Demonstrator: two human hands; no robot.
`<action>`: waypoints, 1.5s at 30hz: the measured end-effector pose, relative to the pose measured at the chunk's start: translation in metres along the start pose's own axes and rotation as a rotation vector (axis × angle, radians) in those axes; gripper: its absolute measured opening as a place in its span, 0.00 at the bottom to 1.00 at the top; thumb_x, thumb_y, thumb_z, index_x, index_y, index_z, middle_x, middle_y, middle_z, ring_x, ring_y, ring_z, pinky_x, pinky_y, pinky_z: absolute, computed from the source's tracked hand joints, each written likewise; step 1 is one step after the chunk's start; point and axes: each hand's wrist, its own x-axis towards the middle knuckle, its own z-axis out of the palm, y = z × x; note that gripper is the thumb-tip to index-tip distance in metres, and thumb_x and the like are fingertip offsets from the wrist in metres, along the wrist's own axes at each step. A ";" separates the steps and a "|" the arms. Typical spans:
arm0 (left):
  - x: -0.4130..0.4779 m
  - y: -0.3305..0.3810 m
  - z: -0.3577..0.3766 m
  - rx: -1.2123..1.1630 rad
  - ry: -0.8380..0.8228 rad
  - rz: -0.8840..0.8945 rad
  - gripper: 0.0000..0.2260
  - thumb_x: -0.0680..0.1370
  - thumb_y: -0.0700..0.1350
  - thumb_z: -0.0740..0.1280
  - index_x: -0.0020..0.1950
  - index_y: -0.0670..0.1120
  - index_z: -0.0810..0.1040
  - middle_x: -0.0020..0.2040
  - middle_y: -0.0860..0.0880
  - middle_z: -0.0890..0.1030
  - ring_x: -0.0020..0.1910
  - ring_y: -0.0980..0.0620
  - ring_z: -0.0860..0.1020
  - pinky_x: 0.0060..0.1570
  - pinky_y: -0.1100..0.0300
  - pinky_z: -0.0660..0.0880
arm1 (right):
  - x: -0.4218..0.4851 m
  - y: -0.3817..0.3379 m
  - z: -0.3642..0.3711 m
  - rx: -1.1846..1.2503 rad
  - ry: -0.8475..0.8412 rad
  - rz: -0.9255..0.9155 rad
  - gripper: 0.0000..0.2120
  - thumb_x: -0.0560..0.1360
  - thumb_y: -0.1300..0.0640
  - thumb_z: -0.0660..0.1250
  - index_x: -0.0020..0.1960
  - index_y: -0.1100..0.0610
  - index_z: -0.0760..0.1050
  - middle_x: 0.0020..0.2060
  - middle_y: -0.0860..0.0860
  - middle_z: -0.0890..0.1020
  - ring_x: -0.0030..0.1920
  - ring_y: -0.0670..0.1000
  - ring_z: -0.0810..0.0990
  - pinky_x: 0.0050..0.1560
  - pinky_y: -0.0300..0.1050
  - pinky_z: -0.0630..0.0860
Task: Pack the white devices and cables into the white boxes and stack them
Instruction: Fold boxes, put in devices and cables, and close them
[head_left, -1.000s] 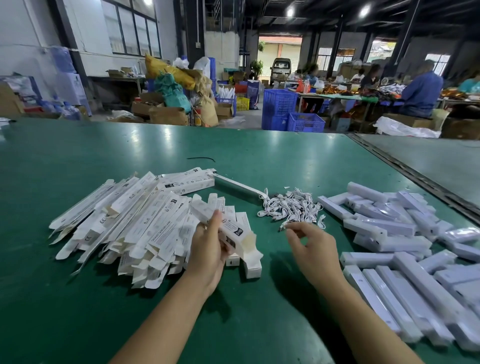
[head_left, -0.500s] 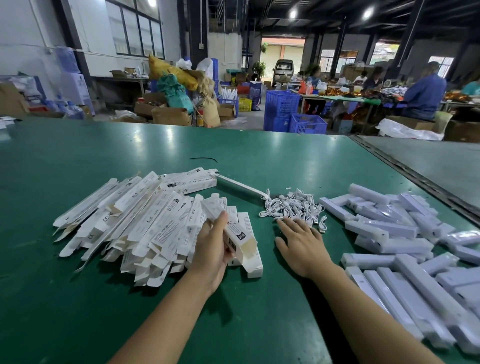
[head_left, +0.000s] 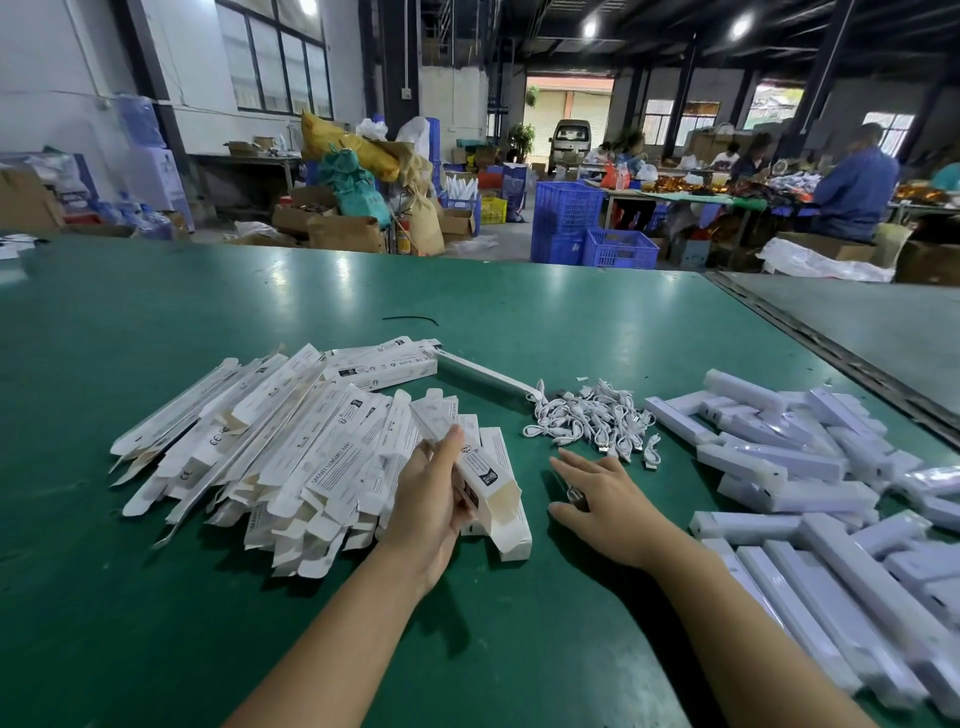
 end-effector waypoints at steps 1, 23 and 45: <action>0.000 0.000 0.000 0.004 0.001 0.000 0.16 0.82 0.52 0.63 0.64 0.42 0.75 0.41 0.47 0.82 0.42 0.50 0.80 0.35 0.58 0.77 | 0.000 0.002 -0.004 0.002 -0.028 -0.003 0.28 0.79 0.47 0.62 0.77 0.52 0.63 0.77 0.48 0.61 0.69 0.54 0.63 0.71 0.44 0.56; 0.001 -0.002 -0.004 0.051 -0.020 0.004 0.12 0.82 0.53 0.63 0.58 0.45 0.75 0.33 0.51 0.81 0.36 0.52 0.78 0.28 0.62 0.74 | -0.024 0.004 -0.027 0.001 0.043 0.049 0.18 0.70 0.43 0.71 0.56 0.50 0.83 0.53 0.47 0.82 0.56 0.47 0.78 0.53 0.36 0.67; 0.008 0.001 -0.007 -0.095 0.204 0.194 0.11 0.79 0.48 0.69 0.55 0.47 0.70 0.42 0.46 0.84 0.34 0.54 0.83 0.31 0.63 0.78 | -0.035 -0.034 -0.035 1.121 0.375 0.129 0.12 0.69 0.61 0.78 0.49 0.48 0.83 0.43 0.48 0.86 0.41 0.42 0.84 0.40 0.31 0.77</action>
